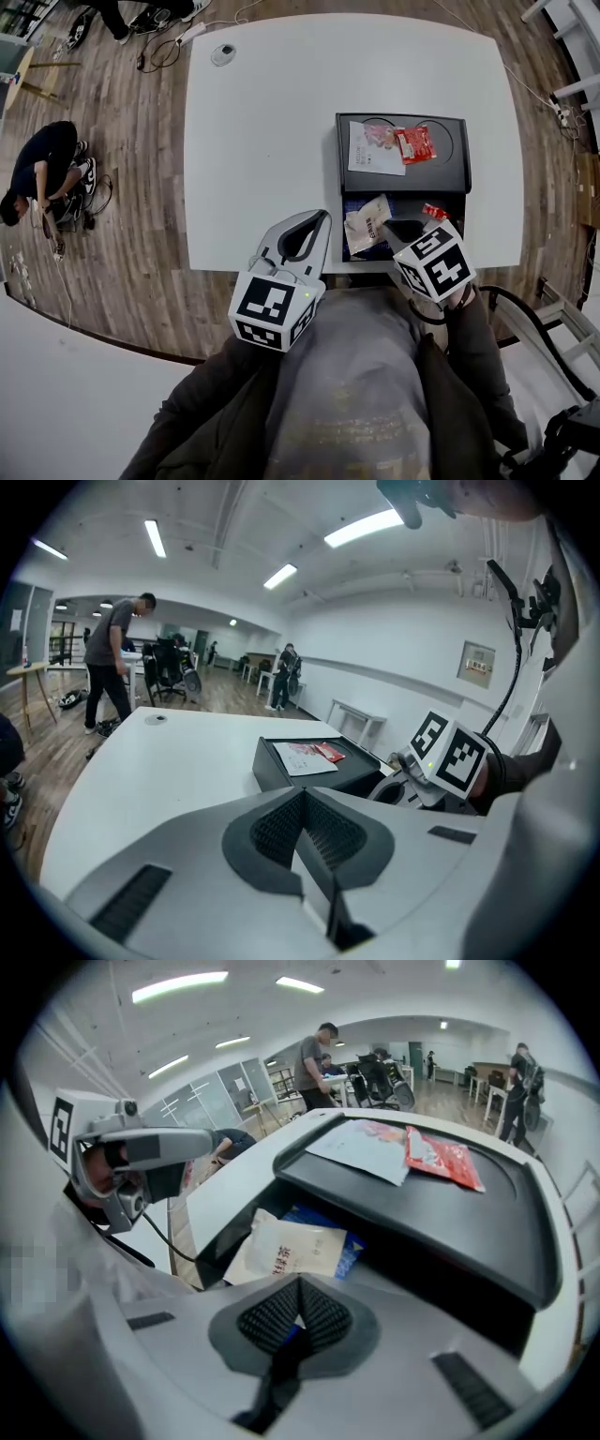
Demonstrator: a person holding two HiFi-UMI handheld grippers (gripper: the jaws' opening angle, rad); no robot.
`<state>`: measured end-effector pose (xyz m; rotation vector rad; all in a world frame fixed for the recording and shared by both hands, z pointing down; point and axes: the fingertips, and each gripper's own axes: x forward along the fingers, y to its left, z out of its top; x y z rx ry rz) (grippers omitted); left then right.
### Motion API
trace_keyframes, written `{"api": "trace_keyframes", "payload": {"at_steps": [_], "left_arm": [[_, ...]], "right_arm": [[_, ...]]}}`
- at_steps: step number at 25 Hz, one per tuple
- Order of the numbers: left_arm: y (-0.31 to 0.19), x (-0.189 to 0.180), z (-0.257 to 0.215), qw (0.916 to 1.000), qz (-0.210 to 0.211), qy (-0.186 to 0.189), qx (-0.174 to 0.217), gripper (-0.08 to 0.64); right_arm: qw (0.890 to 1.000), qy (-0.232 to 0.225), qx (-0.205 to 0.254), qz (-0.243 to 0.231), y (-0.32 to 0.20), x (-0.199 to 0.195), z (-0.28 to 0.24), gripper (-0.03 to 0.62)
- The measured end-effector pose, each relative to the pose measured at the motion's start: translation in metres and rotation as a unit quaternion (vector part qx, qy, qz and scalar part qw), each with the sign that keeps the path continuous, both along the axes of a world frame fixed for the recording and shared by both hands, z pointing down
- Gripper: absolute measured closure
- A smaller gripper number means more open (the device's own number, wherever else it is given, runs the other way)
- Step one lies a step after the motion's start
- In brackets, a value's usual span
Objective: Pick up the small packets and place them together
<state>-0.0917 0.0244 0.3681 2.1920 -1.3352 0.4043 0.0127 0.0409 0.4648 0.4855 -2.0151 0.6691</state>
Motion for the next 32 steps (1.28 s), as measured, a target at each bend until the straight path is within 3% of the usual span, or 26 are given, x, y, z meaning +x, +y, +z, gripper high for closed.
{"api": "trace_keyframes", "payload": {"at_steps": [5,7,8,12,18,26,32], "left_arm": [[0.003,0.006,-0.001,1.0,0.006,-0.001,0.003,0.557],[0.004,0.004,-0.002,1.0,0.004,-0.003,0.004,0.557],[0.004,0.002,-0.002,1.0,0.001,-0.004,0.003,0.557],[0.008,-0.007,-0.003,0.9999,-0.009,-0.005,0.001,0.557],[0.009,-0.017,0.001,0.9996,-0.026,-0.005,-0.006,0.557],[0.004,-0.015,-0.002,0.9996,-0.027,-0.001,0.0,0.557],[0.001,-0.008,-0.004,0.9998,-0.016,-0.002,0.007,0.557]], "right_arm": [[0.999,-0.033,0.017,-0.007,-0.001,-0.013,-0.01,0.587],[0.999,-0.033,0.025,-0.007,-0.005,-0.017,-0.008,0.43],[0.999,-0.033,0.028,-0.01,-0.006,-0.02,-0.007,0.389],[0.998,-0.022,0.046,-0.023,-0.009,-0.031,0.0,0.319],[0.999,-0.016,0.038,-0.019,-0.011,-0.034,0.008,0.324],[0.998,-0.045,0.01,-0.037,0.002,-0.041,0.001,0.473],[0.998,-0.064,0.013,-0.025,0.007,-0.035,-0.023,0.485]]}}
